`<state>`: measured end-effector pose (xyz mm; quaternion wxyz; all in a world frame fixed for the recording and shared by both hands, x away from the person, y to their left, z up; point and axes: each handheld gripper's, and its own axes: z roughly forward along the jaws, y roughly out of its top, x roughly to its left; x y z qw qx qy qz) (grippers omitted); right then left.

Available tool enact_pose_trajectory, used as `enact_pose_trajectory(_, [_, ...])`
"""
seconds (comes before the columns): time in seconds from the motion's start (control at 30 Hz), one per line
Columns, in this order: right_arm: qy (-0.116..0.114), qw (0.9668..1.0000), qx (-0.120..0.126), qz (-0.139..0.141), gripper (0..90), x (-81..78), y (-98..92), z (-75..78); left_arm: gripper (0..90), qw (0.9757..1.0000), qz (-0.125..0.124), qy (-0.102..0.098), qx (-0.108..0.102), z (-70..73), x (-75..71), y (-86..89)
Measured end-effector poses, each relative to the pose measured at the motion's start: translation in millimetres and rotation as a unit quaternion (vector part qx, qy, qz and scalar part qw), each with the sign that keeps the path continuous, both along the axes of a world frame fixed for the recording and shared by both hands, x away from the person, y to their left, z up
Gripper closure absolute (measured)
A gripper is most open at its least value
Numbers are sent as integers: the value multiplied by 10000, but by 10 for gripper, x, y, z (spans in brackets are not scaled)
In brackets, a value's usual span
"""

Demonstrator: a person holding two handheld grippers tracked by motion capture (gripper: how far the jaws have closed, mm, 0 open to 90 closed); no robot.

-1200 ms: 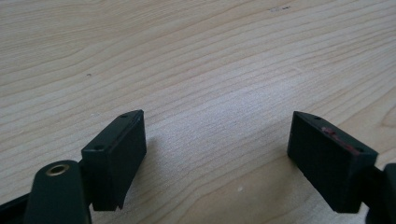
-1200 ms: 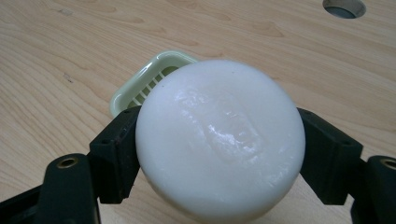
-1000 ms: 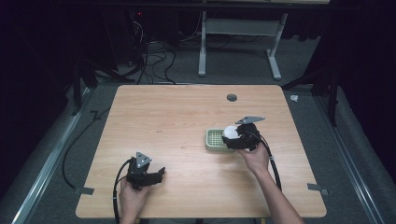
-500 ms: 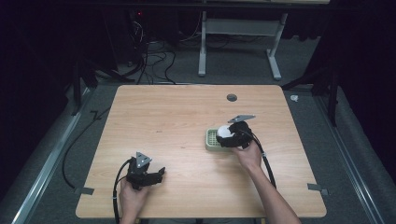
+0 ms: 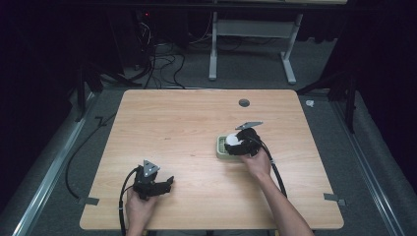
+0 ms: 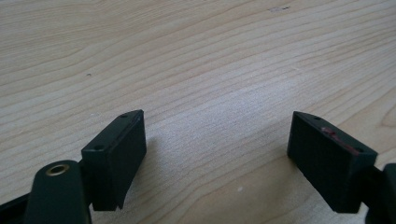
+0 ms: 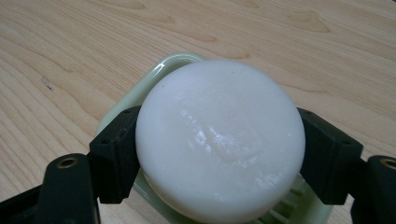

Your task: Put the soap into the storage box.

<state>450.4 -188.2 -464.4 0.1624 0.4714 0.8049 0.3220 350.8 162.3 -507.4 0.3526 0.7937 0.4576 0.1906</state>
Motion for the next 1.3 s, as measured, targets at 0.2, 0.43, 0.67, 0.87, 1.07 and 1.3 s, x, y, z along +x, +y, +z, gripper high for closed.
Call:
enact_pose_trajectory(0.2, [92, 9999, -45, -26, 246, 29, 14, -49, 200, 10000, -3, 2, -1, 0, 0, 0])
enact_pose_trajectory(0.43, [148, 9998, -120, -28, 245, 49, 1, -88, 200, 10000, 0, 0, 0, 0, 0, 0])
enact_pose_trajectory(0.67, [17, 10000, -38, 27, 234, 33, -14, -51, 200, 10000, 0, 1, 0, 0, 0, 0])
enact_pose_trajectory(0.87, [-90, 9998, 148, 95, 237, -32, -87, 60, 200, 10000, 0, 0, -1, 0, 0, 0])
enact_pose_trajectory(1.07, [-281, 9993, 224, -40, 239, -88, -160, 150, 200, 10000, 1, 0, -1, 0, 0, 0])
enact_pose_trajectory(1.3, [-324, 9991, 257, -30, 243, -115, -203, 185, 200, 10000, 0, 0, -1, 0, 0, 0])
